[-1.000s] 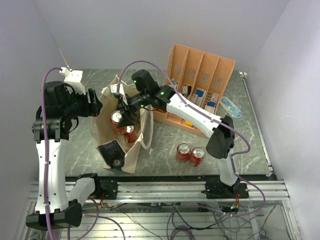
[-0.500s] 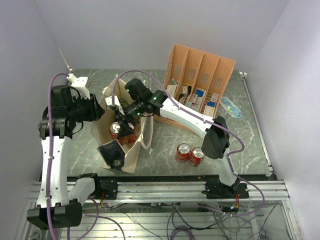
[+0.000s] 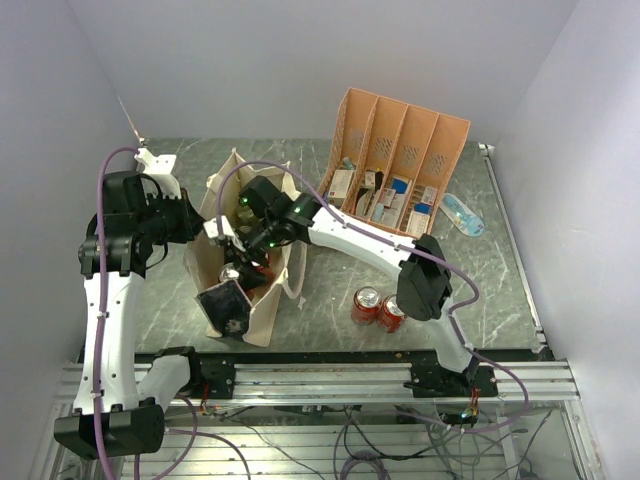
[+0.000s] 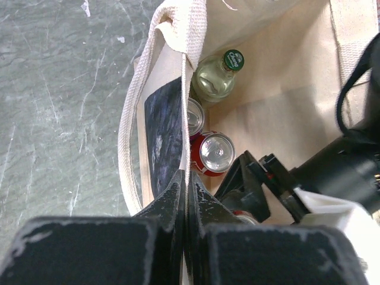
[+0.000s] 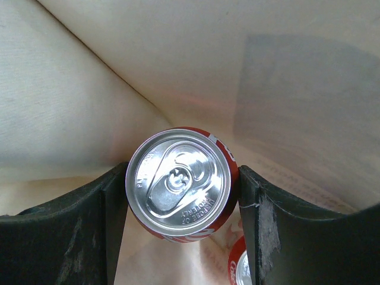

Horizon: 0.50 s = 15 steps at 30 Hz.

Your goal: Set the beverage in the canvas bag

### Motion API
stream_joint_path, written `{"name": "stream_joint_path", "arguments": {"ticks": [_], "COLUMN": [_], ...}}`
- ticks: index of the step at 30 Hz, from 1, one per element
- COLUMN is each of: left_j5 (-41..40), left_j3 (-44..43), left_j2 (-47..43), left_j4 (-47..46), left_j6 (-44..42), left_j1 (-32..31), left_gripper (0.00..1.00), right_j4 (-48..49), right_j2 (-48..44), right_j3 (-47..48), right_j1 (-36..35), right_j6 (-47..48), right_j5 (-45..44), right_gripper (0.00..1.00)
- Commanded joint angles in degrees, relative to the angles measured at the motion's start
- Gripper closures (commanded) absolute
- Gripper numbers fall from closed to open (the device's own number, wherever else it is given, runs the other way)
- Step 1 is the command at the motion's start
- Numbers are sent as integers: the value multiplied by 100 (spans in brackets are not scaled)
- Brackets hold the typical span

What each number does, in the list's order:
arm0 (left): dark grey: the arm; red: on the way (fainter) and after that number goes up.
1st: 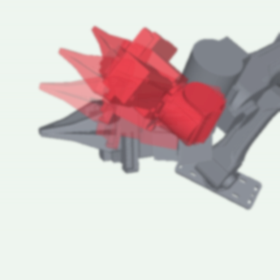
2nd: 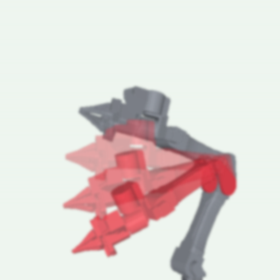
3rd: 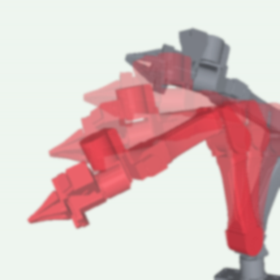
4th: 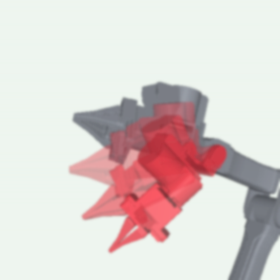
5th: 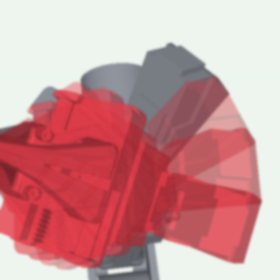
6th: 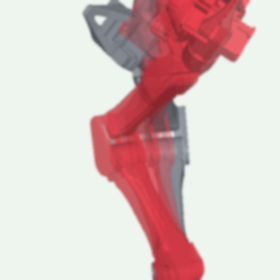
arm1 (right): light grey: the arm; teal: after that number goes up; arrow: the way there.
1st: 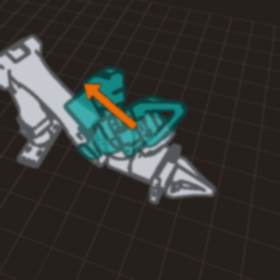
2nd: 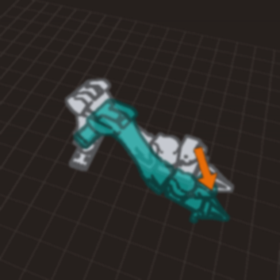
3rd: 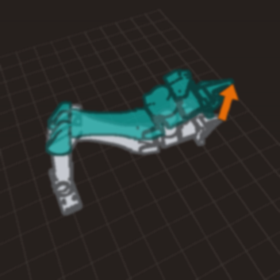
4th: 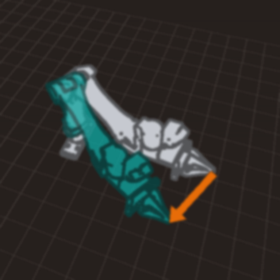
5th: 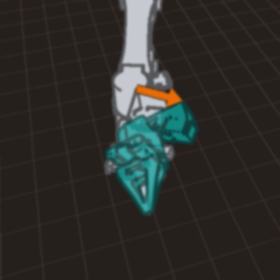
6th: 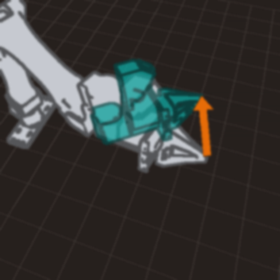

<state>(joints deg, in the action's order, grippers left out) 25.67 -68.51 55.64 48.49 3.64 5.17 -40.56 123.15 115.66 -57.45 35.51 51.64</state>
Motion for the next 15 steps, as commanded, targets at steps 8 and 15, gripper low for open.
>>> {"name": "stream_joint_path", "arguments": {"ticks": [8, 15], "left_j5": [-102, -64], "left_j3": [-256, -355], "left_j2": [158, 221], "left_j4": [-127, -164], "left_j6": [93, 143], "left_j1": [200, 327], "left_gripper": [93, 93], "right_j4": [375, 511], "right_j2": [236, 242], "right_j3": [-278, -672], "right_j1": [-170, -171], "right_j6": [225, 388], "right_j5": [257, 160], "right_gripper": [100, 100]}}
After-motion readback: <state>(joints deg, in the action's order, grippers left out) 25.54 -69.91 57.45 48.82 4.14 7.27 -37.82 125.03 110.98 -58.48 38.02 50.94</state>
